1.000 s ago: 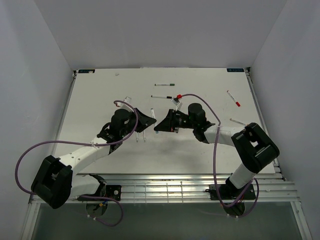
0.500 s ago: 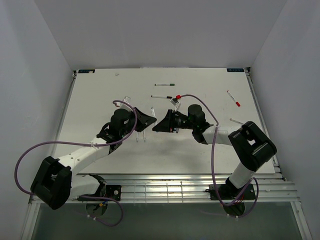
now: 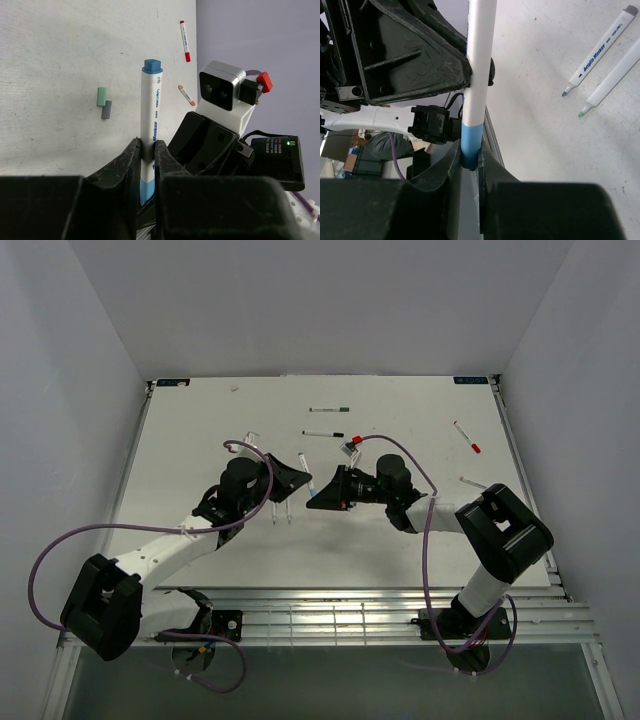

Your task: Open the pen caps

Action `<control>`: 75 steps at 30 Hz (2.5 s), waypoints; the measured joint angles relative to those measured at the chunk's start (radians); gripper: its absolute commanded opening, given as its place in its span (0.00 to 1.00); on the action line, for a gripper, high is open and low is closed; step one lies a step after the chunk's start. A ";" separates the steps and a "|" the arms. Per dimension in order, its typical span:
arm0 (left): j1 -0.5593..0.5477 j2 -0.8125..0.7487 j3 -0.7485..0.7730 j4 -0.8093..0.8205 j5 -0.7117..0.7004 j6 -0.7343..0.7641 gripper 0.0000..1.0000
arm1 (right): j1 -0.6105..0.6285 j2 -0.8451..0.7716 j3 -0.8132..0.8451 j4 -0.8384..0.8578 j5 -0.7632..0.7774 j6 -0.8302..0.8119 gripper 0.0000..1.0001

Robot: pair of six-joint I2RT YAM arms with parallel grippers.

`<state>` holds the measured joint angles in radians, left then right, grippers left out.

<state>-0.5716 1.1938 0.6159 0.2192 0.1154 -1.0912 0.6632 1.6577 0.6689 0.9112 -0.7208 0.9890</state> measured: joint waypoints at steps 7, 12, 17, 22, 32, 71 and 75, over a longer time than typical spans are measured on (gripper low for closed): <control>0.000 -0.008 -0.007 -0.001 -0.002 0.001 0.00 | 0.000 -0.001 0.000 -0.002 0.002 -0.014 0.39; 0.000 -0.011 -0.018 -0.002 0.000 -0.001 0.00 | 0.000 -0.001 0.000 0.000 0.004 -0.021 0.46; 0.000 -0.018 -0.021 -0.002 0.000 -0.001 0.00 | 0.000 -0.001 0.002 0.006 0.007 -0.019 0.37; 0.000 -0.027 -0.022 0.000 -0.002 -0.001 0.00 | 0.000 -0.001 0.003 0.007 0.009 -0.009 0.08; 0.000 -0.033 -0.031 0.001 0.002 0.015 0.45 | 0.000 0.000 0.004 -0.002 0.005 0.006 0.08; -0.023 0.072 0.177 -0.410 -0.209 -0.046 0.00 | 0.350 -0.071 0.420 -1.023 0.968 -0.562 0.08; -0.042 0.071 0.175 -0.410 -0.166 -0.043 0.00 | 0.276 -0.167 0.270 -0.890 0.763 -0.586 0.08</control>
<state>-0.6132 1.2644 0.7914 -0.1913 -0.0509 -1.1347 0.9394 1.4902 0.9390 0.0208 0.0418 0.4026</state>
